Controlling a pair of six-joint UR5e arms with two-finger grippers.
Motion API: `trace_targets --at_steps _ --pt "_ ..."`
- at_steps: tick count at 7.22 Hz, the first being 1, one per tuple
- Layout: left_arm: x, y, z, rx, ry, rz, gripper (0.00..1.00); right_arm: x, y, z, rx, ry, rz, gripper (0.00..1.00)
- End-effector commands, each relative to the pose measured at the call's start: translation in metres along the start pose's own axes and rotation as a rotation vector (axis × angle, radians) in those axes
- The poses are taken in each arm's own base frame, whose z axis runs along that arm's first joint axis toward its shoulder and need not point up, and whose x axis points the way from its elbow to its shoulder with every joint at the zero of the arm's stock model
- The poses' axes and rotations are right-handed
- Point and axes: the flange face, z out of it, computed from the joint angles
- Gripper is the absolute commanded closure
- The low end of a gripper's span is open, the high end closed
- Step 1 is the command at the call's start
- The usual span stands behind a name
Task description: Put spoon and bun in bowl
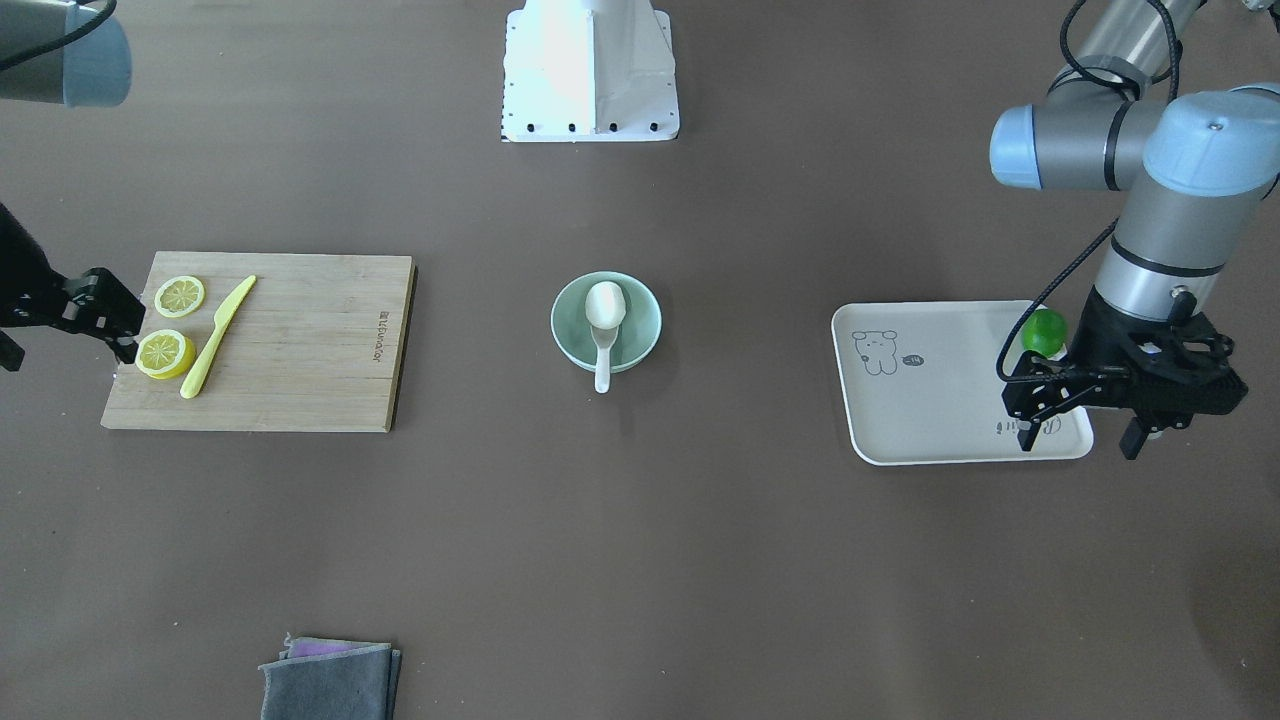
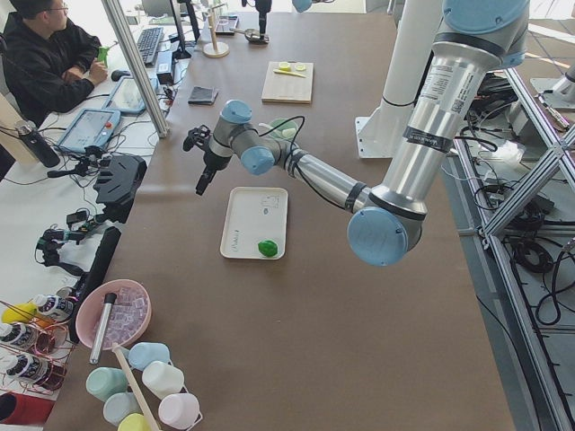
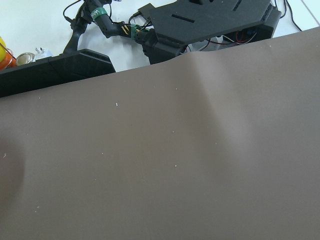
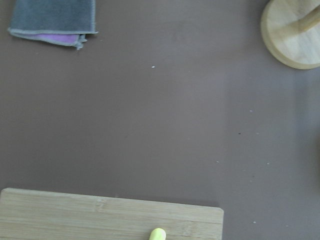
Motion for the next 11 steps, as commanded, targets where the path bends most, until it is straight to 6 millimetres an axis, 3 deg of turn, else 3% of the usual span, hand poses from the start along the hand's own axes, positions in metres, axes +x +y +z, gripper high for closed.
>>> trace_targets --at_steps 1,2,3,4,5,6,7,8,9,11 --pt "-0.090 -0.007 -0.032 -0.137 -0.034 0.015 0.02 0.086 -0.013 -0.017 -0.020 -0.016 0.005 0.00" --pt "-0.126 -0.009 -0.048 -0.195 -0.004 -0.075 0.02 0.118 -0.014 -0.024 -0.052 -0.015 -0.035 0.00" --pt "-0.156 -0.003 -0.058 -0.226 -0.011 -0.143 0.02 0.170 -0.015 -0.027 -0.088 -0.005 -0.100 0.00" --pt "-0.194 0.020 -0.058 -0.252 -0.028 -0.203 0.02 0.217 -0.007 -0.016 -0.142 -0.025 -0.166 0.00" --pt "-0.217 0.053 -0.045 -0.299 -0.010 -0.247 0.02 0.265 0.011 0.009 -0.191 -0.063 -0.167 0.00" --pt "-0.236 0.089 -0.037 -0.332 0.008 -0.257 0.02 0.298 0.028 0.028 -0.221 -0.120 -0.127 0.00" --pt "-0.275 0.119 -0.047 -0.321 0.000 -0.241 0.02 0.319 0.043 0.041 -0.249 -0.123 -0.086 0.00" --pt "-0.287 0.124 -0.057 -0.324 0.060 -0.280 0.02 0.323 0.046 0.045 -0.258 -0.118 -0.079 0.00" --pt "-0.297 0.142 -0.062 -0.333 0.117 -0.321 0.02 0.326 0.048 0.048 -0.265 -0.118 -0.073 0.00" --pt "-0.302 0.146 -0.066 -0.326 0.108 -0.328 0.02 0.327 0.049 0.049 -0.268 -0.116 -0.065 0.00"
